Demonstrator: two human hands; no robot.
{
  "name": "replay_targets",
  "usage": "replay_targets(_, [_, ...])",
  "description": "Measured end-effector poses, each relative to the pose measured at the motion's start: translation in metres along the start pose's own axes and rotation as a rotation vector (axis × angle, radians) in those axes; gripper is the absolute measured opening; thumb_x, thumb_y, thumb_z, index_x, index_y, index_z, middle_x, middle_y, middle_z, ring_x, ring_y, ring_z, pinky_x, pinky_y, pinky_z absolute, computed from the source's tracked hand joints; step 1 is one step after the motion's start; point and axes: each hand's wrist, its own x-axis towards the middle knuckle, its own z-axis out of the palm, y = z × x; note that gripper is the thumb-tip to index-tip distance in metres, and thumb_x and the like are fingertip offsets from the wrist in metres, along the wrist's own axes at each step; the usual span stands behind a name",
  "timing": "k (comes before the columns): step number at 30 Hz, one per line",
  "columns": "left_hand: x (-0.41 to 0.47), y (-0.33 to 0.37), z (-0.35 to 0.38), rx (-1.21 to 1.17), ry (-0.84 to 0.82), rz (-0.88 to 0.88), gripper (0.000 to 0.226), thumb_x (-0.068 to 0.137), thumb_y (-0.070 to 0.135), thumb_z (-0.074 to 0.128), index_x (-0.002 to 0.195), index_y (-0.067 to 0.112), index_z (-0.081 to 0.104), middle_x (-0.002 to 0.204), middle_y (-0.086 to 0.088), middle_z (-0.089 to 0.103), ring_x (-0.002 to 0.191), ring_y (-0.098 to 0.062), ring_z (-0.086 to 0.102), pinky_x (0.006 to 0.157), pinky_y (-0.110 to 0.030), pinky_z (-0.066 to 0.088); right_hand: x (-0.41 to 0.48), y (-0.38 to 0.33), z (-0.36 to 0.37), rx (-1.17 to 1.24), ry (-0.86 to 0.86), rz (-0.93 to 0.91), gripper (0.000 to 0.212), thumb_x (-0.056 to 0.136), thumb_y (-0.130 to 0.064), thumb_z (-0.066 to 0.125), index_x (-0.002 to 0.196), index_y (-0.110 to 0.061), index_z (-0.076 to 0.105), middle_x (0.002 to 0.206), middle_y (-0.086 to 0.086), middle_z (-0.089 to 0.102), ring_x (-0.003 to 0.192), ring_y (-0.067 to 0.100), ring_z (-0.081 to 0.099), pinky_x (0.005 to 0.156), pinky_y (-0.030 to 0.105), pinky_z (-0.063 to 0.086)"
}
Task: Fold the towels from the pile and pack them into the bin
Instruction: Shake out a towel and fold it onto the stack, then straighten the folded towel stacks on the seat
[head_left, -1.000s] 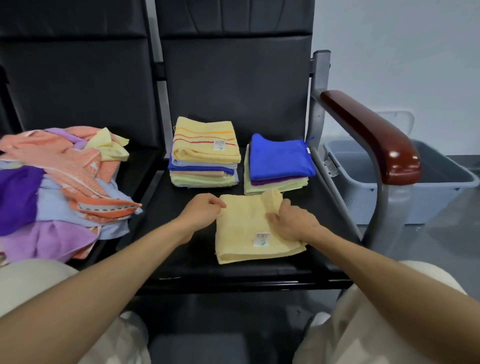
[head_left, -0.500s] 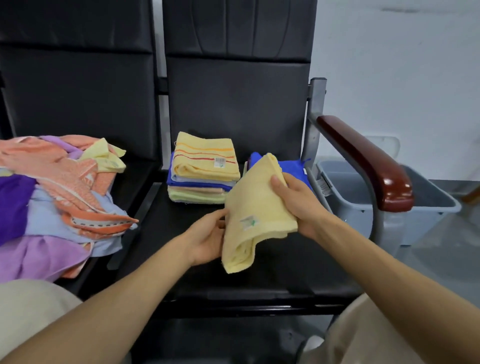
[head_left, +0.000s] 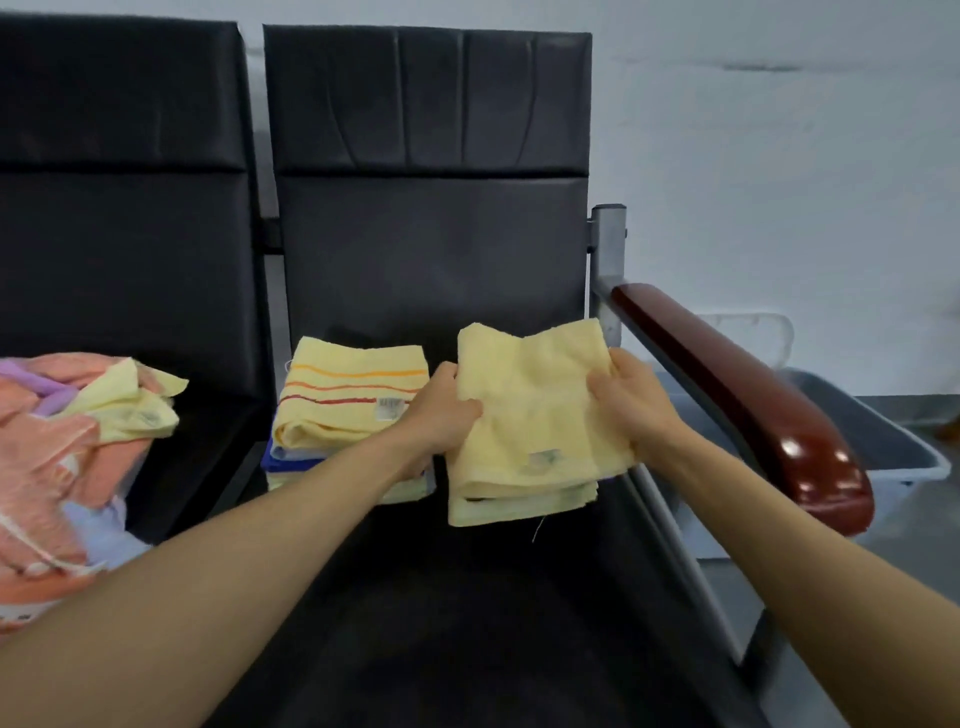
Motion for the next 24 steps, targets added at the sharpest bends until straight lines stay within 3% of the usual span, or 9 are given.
replay_targets(4, [0.041,-0.006,0.021,0.132,0.051,-0.035,0.033,0.098,0.017,0.046,0.13,0.016,0.037,0.117,0.0,0.048,0.1,-0.017,0.046,0.078,-0.033,0.038,0.04,0.02,0.016,-0.107,0.024,-0.009,0.025,0.095,-0.01,0.037,0.115,-0.01,0.052,0.11,0.007,0.058,0.105,0.028,0.055,0.092,0.044,0.047])
replay_targets(6, [0.052,-0.014,0.03,0.181,0.041,-0.076,0.038,0.099,0.016,0.046,0.134,0.014,0.034,0.126,-0.005,0.048,0.101,-0.018,0.047,0.078,-0.032,0.038,0.051,0.034,0.024,-0.155,0.012,0.019,0.027,0.097,-0.014,0.041,0.122,-0.01,0.05,0.115,0.006,0.057,0.108,0.027,0.053,0.087,0.039,0.044])
replay_targets(8, [0.058,-0.026,0.04,0.217,0.025,-0.121,0.045,0.1,0.014,0.045,0.141,0.012,0.028,0.133,-0.009,0.046,0.111,-0.023,0.049,0.082,-0.031,0.038,0.058,0.053,0.032,-0.212,-0.008,0.049,0.033,0.096,-0.019,0.049,0.127,-0.009,0.05,0.121,0.007,0.058,0.111,0.027,0.054,0.083,0.03,0.038])
replay_targets(13, [0.065,-0.044,0.052,0.264,0.043,-0.108,0.054,0.101,0.017,0.042,0.15,0.015,0.019,0.145,-0.009,0.039,0.129,-0.028,0.043,0.099,-0.036,0.038,0.058,0.077,0.043,-0.292,0.05,0.058,0.039,0.096,-0.026,0.054,0.129,-0.007,0.049,0.129,0.011,0.057,0.117,0.028,0.053,0.086,0.03,0.037])
replay_targets(16, [0.06,-0.042,0.048,0.251,0.049,-0.122,0.054,0.101,0.015,0.039,0.151,0.016,0.017,0.147,-0.01,0.036,0.131,-0.028,0.04,0.103,-0.038,0.037,0.048,0.068,0.041,-0.335,0.026,0.025,0.04,0.096,-0.023,0.05,0.133,-0.008,0.046,0.132,0.012,0.054,0.119,0.03,0.051,0.092,0.034,0.04])
replay_targets(20, [0.033,-0.039,0.034,0.202,-0.077,-0.091,0.062,0.098,0.014,0.038,0.153,0.026,0.011,0.144,-0.005,0.038,0.129,-0.026,0.042,0.104,-0.042,0.041,0.018,0.051,0.039,-0.512,-0.007,-0.053,0.029,0.094,-0.008,0.04,0.122,-0.005,0.047,0.122,0.016,0.057,0.113,0.036,0.053,0.077,0.035,0.036])
replay_targets(24, [-0.018,-0.042,-0.007,0.133,-0.129,0.001,0.057,0.095,0.003,0.043,0.148,0.023,0.034,0.138,0.007,0.045,0.124,-0.017,0.049,0.098,-0.029,0.042,-0.027,0.024,0.048,-0.908,0.053,-0.264,0.036,0.086,-0.007,0.045,0.122,-0.009,0.05,0.127,0.009,0.056,0.116,0.03,0.05,0.093,0.039,0.04])
